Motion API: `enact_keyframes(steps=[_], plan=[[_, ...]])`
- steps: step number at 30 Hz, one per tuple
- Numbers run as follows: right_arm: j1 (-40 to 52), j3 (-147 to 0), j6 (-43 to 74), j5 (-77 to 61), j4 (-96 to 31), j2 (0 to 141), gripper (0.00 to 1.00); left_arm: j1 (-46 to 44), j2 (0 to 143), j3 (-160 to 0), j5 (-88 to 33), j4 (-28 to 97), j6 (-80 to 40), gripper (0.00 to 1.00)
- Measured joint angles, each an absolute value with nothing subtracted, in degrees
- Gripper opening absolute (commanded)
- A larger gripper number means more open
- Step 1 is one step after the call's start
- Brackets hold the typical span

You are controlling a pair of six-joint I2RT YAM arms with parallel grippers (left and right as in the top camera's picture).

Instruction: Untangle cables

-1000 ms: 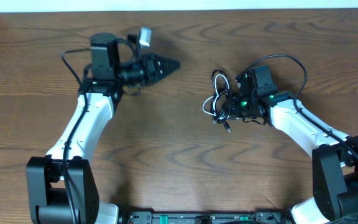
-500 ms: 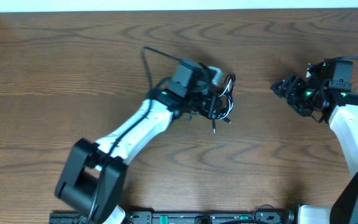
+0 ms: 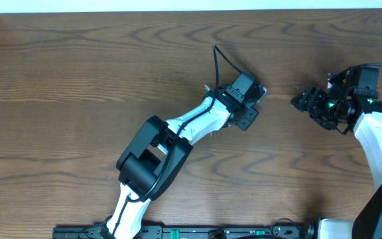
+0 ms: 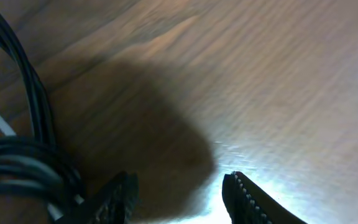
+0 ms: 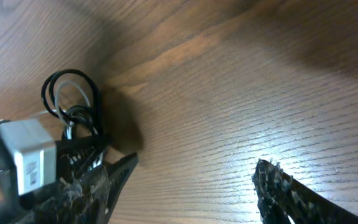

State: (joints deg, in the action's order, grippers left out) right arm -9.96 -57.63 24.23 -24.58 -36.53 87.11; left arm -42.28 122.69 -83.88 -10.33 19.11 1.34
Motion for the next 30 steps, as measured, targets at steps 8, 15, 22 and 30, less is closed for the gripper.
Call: enact_keyframes(steps=[8,15,22,30], plan=[[-10.0,-57.6,23.8,-23.1,-36.5,87.1,0.72,-42.4,117.2,-83.9,-0.4,21.6,1.6,0.51],[-10.0,-57.6,23.8,-23.1,-36.6,87.1,0.73,-42.4,120.6,-82.5,5.3,24.1,3.5,0.51],[-10.0,-57.6,23.8,-23.1,-36.9,87.1,0.73,-42.5,121.7,-82.6,8.5,25.6,3.3,0.07],[-10.0,-57.6,21.5,-25.1,-35.0,87.1,0.86,-34.5,113.6,-89.3,-15.4,31.6,-11.7,0.07]])
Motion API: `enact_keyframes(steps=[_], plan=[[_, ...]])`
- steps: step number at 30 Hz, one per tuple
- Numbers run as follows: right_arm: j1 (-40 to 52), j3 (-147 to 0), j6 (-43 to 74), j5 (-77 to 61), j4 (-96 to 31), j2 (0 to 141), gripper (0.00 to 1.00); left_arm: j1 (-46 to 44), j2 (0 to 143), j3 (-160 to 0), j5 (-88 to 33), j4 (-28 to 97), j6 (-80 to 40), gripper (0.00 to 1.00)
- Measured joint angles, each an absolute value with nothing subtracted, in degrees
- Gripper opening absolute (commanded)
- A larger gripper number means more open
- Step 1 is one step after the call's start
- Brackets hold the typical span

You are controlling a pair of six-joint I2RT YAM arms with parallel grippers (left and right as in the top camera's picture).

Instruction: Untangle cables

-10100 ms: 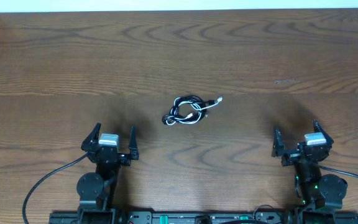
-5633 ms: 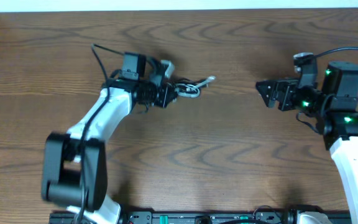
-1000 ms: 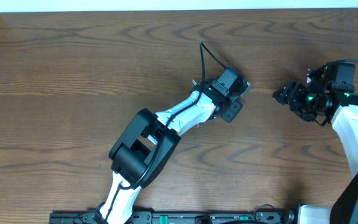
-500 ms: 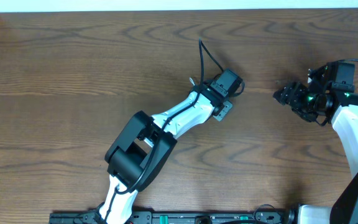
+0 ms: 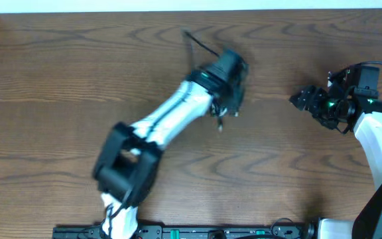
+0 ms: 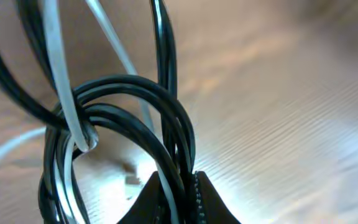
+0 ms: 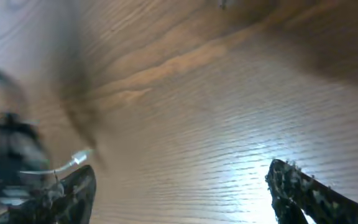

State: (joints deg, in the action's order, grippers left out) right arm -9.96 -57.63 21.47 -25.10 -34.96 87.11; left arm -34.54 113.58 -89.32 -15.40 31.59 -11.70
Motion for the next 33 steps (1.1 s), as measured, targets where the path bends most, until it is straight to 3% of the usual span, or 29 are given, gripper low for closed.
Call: enact_keyframes(steps=[4,6,12,16,21,26,28,33], plan=[[-6.4,-57.6,15.8,-35.5,-29.5,87.1,0.87,-19.0,106.5,-91.1,-37.6,23.8,-40.6,0.07],[-3.9,-57.6,15.2,-39.1,-25.5,87.1,0.85,-15.8,106.7,-91.1,-41.7,22.5,-52.9,0.07],[6.9,-57.7,19.8,-43.8,-11.7,87.1,0.84,-14.2,106.7,-91.1,-47.1,21.7,-93.9,0.07],[11.6,-57.7,22.3,-42.5,-6.5,87.1,0.80,-14.2,106.7,-91.1,-47.7,20.1,-107.1,0.08],[15.8,-57.7,23.2,-37.3,-2.3,87.1,0.69,-14.2,106.7,-91.1,-46.6,20.5,-108.8,0.08],[15.8,-57.6,25.4,-30.7,0.6,87.1,0.68,-14.5,106.7,-91.2,-48.0,24.0,-94.5,0.07],[15.8,-57.6,25.8,-29.2,0.9,87.1,0.68,-14.7,106.7,-91.2,-49.9,31.7,-88.4,0.08],[15.8,-57.6,27.9,-26.8,1.4,87.1,0.68,-17.6,106.7,-91.2,-55.7,35.6,-80.1,0.08]])
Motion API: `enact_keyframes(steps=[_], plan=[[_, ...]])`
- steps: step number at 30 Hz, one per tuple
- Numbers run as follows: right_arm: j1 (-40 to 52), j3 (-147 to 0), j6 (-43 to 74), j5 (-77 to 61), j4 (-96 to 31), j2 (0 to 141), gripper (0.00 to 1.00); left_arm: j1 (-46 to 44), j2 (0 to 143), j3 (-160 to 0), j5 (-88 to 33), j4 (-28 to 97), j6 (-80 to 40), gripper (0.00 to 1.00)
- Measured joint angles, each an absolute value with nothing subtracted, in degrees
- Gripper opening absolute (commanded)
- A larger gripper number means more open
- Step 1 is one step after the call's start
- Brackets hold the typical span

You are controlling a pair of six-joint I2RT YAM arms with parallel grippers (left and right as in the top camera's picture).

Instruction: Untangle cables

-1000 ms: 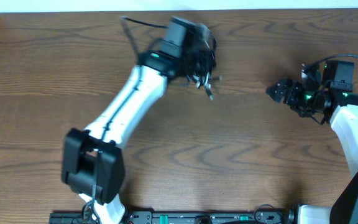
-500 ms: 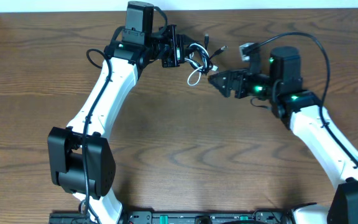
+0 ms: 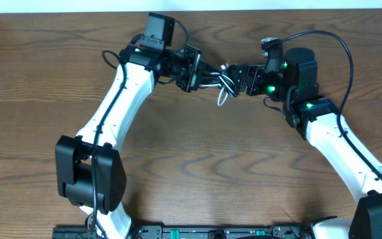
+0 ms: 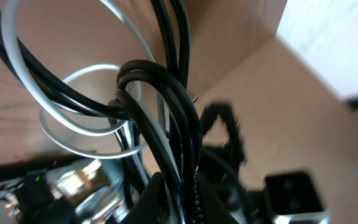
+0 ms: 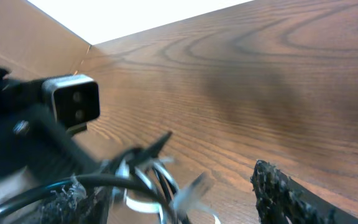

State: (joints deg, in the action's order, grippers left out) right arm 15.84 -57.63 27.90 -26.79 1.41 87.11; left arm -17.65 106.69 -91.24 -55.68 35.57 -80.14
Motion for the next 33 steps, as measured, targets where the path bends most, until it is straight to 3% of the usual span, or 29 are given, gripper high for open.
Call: enact_keyframes(steps=[6,12,15,17,18,23,27,30,33], plan=[[15.6,-57.7,31.7,-22.3,-1.1,87.0,0.67,-20.9,106.8,-91.2,-64.3,35.7,-69.5,0.07],[9.0,-57.8,32.4,-21.6,-9.8,86.5,0.66,-22.6,107.7,-91.2,-72.6,34.9,-58.4,0.07],[3.7,-58.1,31.4,-26.6,-15.6,86.1,0.69,-23.7,108.7,-91.2,-73.6,33.5,-56.4,0.07],[1.4,-58.1,24.9,-33.1,-16.5,86.1,0.81,-23.8,108.7,-91.2,-74.1,32.4,-57.0,0.07],[0.4,-58.1,20.9,-36.1,-18.2,86.1,0.89,-23.8,108.7,-91.2,-73.4,32.4,-58.4,0.07],[-0.3,-58.2,14.9,-37.5,-25.3,85.1,0.94,-21.6,108.6,-91.2,-59.6,32.7,-74.1,0.07],[0.8,-58.2,14.1,-33.3,-27.3,84.1,0.93,-19.7,108.2,-91.2,-45.3,35.7,-84.0,0.07],[6.9,-58.2,12.3,-32.7,-26.5,84.1,0.92,-19.5,108.1,-91.2,-40.3,36.0,-86.3,0.07],[9.3,-58.2,11.3,-32.2,-26.6,84.1,0.82,-19.4,108.1,-91.2,-38.1,41.3,-86.8,0.07]])
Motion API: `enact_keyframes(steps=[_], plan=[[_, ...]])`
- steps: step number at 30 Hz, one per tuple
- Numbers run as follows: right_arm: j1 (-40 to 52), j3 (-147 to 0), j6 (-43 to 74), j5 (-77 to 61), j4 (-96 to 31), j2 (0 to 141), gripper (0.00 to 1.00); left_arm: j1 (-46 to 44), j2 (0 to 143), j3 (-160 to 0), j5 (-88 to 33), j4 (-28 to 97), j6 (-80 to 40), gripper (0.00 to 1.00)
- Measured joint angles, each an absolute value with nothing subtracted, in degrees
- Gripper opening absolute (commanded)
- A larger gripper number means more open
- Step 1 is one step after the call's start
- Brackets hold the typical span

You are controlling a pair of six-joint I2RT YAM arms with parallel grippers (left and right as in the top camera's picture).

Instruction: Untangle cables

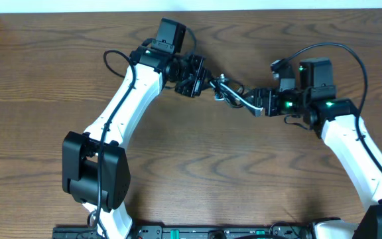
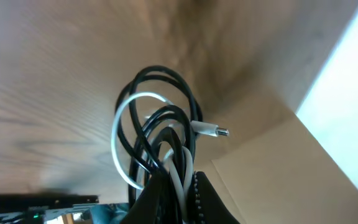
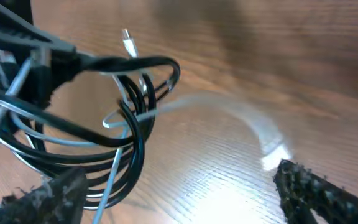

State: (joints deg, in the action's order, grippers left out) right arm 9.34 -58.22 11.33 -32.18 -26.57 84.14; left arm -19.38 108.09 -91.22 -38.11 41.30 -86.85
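Observation:
A tangle of black and white cables hangs above the back middle of the table. My left gripper is shut on it. In the left wrist view the jaws pinch several strands. Black and white loops and a white plug stick out beyond them. My right gripper stands to the bundle's right, open wide. Its wrist view shows the coils ahead of the gripper and a blurred white strand, with nothing between the fingers.
The wooden table runs to a white wall strip at the back. A cardboard edge stands at the far left corner. A black rail lies along the front edge. Both arms reach across the back half.
My right gripper has drawn back to the right and nearer the front, away from the bundle. A white strand now trails from the tangle toward it. The left gripper still holds the bundle.
First my left gripper stood open over the bundle at the table's middle, with the right gripper open far right. Then the left was shut on the cables, further back. Later both grippers met at the back middle around the hanging tangle. Now the right stands apart, still open.

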Motion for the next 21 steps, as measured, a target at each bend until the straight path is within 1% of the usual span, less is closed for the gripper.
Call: enact_keyframes(steps=[1,2,3,4,6,8,9,10,11,14,16,18,19,21], plan=[[9.5,-58.2,11.1,-31.8,-27.7,84.1,0.77,-19.3,108.0,-91.2,-36.5,44.1,-86.9,0.07],[9.5,-58.2,11.0,-31.1,-29.8,84.1,0.75,-19.4,107.9,-91.2,-34.7,46.1,-87.0,0.07],[9.6,-58.4,11.0,-29.7,-32.3,84.1,0.74,-19.4,107.9,-91.2,-33.6,46.5,-87.0,0.08],[9.9,-58.4,11.7,-26.2,-37.6,84.1,0.73,-19.5,107.9,-91.2,-32.5,47.1,-86.7,0.07],[10.0,-58.6,14.3,-18.0,-43.4,84.0,0.72,-19.6,107.9,-91.2,-30.9,47.5,-86.1,0.07],[10.0,-58.6,18.9,-8.5,-47.6,84.0,0.76,-19.6,107.9,-91.2,-30.2,47.5,-85.5,0.07],[10.0,-58.6,19.9,-6.6,-47.8,84.0,0.76,-19.6,107.9,-91.2,-29.6,47.5,-85.4,0.08],[10.0,-58.6,21.5,-3.7,-48.1,84.0,0.79,-19.6,107.9,-91.2,-28.8,47.5,-85.2,0.08],[9.8,-58.6,24.5,0.6,-47.9,84.0,0.82,-19.0,107.9,-91.2,-26.6,47.3,-84.7,0.07],[9.8,-58.4,29.8,4.4,-43.8,84.0,0.94,-17.3,107.9,-91.2,-23.5,47.3,-82.4,0.07],[9.8,-58.1,34.1,4.5,-36.7,84.0,0.97,-17.8,107.9,-91.2,-22.7,47.4,-79.3,0.07],[9.6,-58.0,36.5,0.7,-29.9,83.9,0.98,-19.4,107.9,-91.2,-22.2,47.6,-73.5,0.07],[9.5,-58.0,36.2,-0.4,-29.4,83.9,0.98,-20.1,107.9,-91.2,-21.9,47.3,-68.7,0.08],[8.6,-58.1,35.5,-1.6,-31.0,83.9,0.98,-20.6,107.9,-91.2,-21.5,47.3,-55.1,0.08]])
